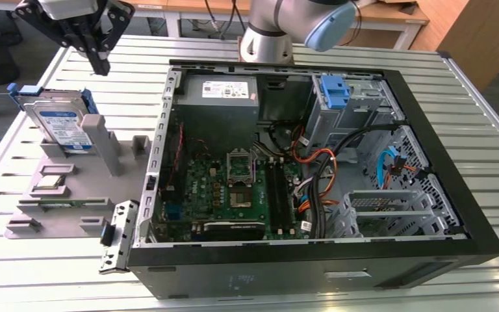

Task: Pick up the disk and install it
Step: 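Reach for the disk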

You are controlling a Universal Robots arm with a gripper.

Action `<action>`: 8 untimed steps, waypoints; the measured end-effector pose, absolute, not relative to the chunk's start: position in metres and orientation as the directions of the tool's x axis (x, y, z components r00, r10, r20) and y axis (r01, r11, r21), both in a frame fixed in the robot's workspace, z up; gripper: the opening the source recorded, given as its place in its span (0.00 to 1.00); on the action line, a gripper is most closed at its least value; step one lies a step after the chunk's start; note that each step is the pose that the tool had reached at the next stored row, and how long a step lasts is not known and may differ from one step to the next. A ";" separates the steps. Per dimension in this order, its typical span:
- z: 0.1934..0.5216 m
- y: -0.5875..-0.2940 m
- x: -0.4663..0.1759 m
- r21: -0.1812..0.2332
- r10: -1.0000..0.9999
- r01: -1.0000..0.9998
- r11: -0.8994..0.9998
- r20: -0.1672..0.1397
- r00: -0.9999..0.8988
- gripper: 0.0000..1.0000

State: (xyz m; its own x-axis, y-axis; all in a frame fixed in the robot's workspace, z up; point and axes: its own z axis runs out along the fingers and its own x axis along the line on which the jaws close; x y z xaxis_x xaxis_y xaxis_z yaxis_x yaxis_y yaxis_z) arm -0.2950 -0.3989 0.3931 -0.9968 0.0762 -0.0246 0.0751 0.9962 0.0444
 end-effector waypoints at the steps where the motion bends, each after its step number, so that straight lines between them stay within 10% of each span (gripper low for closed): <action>1: 0.393 -0.399 -0.296 0.044 0.076 0.075 0.996 -0.025 -0.997 0.10; 8: 0.393 -0.399 -0.302 0.044 0.076 0.075 0.996 -0.025 -0.997 0.10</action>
State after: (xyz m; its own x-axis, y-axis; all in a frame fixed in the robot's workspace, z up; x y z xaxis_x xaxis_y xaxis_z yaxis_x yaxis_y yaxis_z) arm -0.3022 -0.3989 0.3931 -0.9968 0.0762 -0.0245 0.0751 0.9962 0.0444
